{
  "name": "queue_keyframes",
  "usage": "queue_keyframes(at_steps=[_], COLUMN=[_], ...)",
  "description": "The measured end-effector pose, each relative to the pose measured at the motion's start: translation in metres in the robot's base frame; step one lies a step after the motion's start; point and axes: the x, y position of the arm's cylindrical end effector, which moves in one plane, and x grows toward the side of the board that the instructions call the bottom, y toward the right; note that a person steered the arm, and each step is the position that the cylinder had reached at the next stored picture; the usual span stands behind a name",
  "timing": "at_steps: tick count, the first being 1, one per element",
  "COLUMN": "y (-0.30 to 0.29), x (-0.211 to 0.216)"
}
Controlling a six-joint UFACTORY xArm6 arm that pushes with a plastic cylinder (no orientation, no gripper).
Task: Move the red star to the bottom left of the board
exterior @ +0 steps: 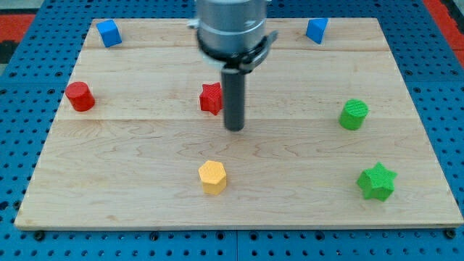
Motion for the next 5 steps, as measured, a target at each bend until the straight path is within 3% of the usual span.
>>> queue_keyframes(at_steps=[1,3,5], y=[0.015,-0.126,-0.162], x=[-0.064,0.018,0.039])
